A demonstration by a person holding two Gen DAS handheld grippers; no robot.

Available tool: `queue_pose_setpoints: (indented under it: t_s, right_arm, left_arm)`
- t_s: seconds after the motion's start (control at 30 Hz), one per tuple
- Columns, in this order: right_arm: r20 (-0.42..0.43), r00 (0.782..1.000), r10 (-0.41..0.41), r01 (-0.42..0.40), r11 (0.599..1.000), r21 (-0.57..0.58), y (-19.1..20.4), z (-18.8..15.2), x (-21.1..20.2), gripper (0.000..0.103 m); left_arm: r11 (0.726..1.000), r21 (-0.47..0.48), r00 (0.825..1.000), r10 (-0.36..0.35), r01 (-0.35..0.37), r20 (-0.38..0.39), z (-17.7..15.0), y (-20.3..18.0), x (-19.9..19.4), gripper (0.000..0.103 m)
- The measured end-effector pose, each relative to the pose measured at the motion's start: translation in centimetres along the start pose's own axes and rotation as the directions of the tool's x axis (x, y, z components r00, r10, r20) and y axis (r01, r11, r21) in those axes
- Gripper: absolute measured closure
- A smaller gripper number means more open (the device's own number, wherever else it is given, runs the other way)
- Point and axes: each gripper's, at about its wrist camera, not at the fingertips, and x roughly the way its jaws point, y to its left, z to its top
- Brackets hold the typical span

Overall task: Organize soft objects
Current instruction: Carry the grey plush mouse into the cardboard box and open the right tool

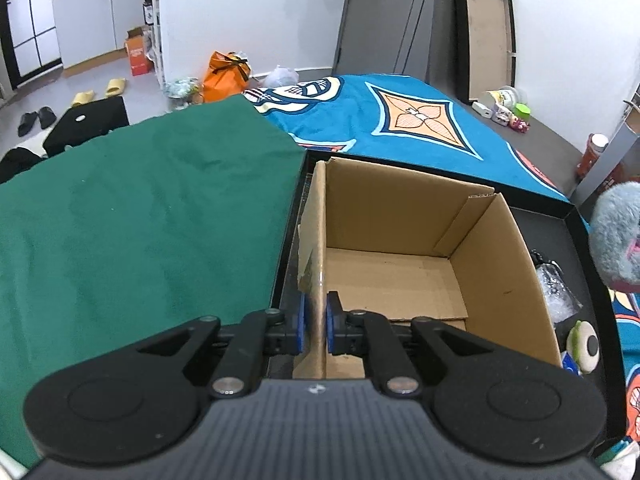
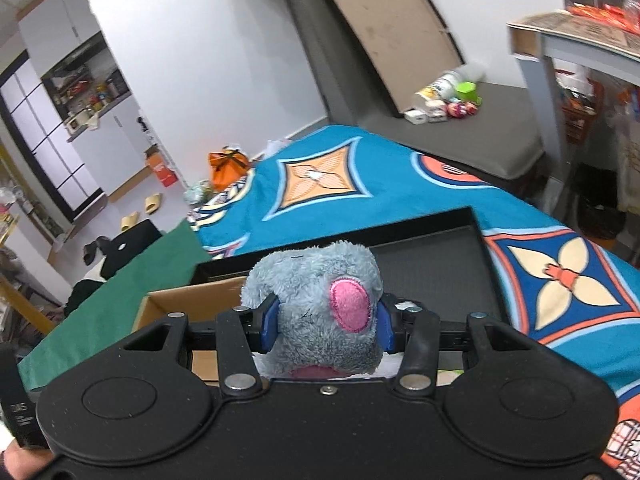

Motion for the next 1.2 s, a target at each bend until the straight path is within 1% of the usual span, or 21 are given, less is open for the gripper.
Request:
queue_pose_setpoints:
  t_s: [0.17,0.4,0.6,0.77,0.9,0.97,1.2]
  right_arm:
    - [0.007,0.999,0.041,-0.041,0.999,-0.022,2.6,-0.6,0.1,0.057]
    - [-0.012,0.998,0.056,-0.057,0.996,-0.074,6.0,-1.7,0.8,0.057]
    - [-0.024,0.998,0.056,-0.059,0.991,-0.123,8.5,-2.9,1.2,0.057]
    - [-0.035,0.999,0.037,-0.042,0.99,-0.133,9.7,-3.7,1.7,0.057]
    - [-0.041,0.999,0.03,-0.035,0.991,-0.129,10.5,-4.3,2.1,0.057]
    - [-0.047,0.998,0.029,-0.034,0.992,-0.118,10.7,-4.4,2.5,0.056]
    - [-0.041,0.999,0.014,-0.018,0.995,-0.098,11.6,-4.9,3.5,0.056]
  left_arm:
    - [0.999,0.019,0.999,-0.033,0.033,-0.005,0.2,0.3,0.1,0.093]
    - [0.997,0.023,0.997,-0.075,0.075,-0.007,-0.1,0.4,0.2,0.093]
    - [0.996,-0.022,0.996,-0.084,0.084,-0.017,-0.5,0.9,0.1,0.092]
    - [0.996,-0.047,0.997,-0.081,0.08,-0.014,-1.2,1.1,-0.4,0.092]
    - [0.995,-0.052,0.996,-0.086,0.084,-0.038,-1.8,1.2,-0.7,0.091]
    - [0.994,-0.071,0.995,-0.091,0.088,-0.049,-2.2,1.4,-0.9,0.091]
    - [0.989,-0.108,0.995,-0.1,0.097,-0.027,-3.1,2.0,-1.4,0.091]
